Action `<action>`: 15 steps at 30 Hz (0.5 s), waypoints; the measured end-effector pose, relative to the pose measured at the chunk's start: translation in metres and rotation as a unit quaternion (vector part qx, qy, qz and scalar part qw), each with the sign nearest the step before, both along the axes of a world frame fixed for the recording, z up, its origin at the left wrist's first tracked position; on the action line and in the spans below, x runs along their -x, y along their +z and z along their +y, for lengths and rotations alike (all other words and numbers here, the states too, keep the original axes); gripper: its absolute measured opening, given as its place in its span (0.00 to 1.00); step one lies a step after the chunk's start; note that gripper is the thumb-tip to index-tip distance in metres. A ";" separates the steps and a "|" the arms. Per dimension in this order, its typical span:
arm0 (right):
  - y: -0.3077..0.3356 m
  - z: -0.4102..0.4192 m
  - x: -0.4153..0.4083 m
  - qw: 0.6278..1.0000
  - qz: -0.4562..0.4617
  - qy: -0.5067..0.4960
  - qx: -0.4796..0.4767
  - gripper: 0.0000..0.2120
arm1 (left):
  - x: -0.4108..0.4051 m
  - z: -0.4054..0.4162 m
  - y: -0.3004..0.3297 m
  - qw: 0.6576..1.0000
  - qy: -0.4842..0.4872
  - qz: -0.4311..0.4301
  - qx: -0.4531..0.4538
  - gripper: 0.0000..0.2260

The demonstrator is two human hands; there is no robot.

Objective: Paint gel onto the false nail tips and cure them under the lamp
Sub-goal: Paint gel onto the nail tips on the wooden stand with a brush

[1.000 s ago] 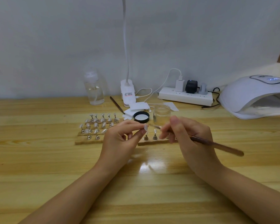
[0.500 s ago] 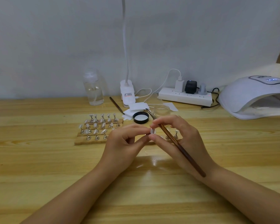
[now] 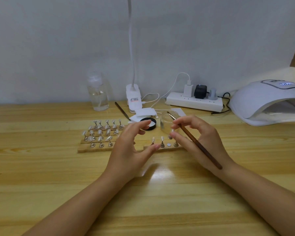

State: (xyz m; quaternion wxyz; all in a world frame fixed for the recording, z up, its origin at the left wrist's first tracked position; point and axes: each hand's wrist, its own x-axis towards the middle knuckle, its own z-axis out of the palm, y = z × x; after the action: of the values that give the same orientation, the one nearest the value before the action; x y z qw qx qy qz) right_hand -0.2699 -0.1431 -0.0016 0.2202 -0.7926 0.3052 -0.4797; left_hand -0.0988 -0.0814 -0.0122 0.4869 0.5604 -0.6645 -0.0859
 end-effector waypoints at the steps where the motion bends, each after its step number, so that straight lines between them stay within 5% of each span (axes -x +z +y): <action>1: -0.001 -0.002 0.001 1.000 0.017 0.000 0.002 0.11 | 0.000 -0.001 -0.001 1.000 -0.004 -0.003 -0.016 0.26; 15: -0.003 -0.004 -0.002 0.994 0.103 -0.010 0.040 0.09 | -0.004 -0.008 -0.013 0.994 0.003 -0.042 -0.096 0.24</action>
State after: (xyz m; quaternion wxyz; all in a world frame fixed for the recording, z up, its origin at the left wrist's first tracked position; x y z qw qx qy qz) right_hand -0.2677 -0.1468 -0.0049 0.1505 -0.8431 0.3146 -0.4094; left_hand -0.0945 -0.0897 -0.0254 0.4025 0.6101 -0.6711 -0.1241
